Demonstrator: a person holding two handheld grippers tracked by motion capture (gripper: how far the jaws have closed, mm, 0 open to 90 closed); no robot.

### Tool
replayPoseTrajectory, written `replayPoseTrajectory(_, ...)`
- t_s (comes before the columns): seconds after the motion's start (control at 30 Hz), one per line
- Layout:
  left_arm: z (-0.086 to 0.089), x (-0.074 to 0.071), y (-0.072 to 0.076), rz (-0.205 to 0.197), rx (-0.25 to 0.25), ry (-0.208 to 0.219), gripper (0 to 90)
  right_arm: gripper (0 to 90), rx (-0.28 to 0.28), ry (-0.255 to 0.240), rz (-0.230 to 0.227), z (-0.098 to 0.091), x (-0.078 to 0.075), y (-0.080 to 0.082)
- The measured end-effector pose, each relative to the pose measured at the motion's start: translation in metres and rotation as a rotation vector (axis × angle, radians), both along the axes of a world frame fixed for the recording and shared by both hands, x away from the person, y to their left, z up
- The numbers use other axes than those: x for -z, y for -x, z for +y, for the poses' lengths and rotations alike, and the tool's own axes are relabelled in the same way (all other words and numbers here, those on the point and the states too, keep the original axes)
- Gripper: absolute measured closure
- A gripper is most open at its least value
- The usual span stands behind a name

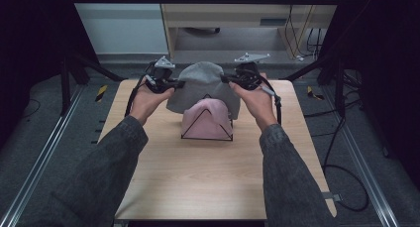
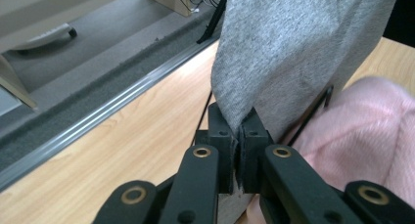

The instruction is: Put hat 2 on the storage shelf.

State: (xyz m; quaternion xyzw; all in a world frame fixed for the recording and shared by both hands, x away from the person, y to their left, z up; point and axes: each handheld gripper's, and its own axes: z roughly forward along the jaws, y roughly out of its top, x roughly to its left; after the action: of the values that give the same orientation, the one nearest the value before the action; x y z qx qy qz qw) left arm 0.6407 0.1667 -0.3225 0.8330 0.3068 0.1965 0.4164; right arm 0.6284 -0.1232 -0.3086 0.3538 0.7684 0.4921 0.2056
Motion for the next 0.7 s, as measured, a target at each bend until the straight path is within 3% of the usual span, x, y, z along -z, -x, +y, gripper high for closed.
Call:
replayPoseTrajectory(0.17, 0.0, 0.012, 0.003, -0.003, -0.004, -0.023, 86.8, 85.8, 0.0, 0.018, 0.018, 0.002, 0.012, 0.0)
replayPoseTrajectory(0.27, 0.002, 0.017, 0.004, 0.02, -0.01, -0.015, 86.8, 85.9, 0.003, 0.033, 0.031, 0.005, 0.018, 0.002)
replayPoseTrajectory(0.7, 0.007, 0.02, 0.016, 0.018, -0.016, -0.016, 86.8, 85.9, -0.002, 0.079, 0.03, 0.014, 0.015, 0.01)
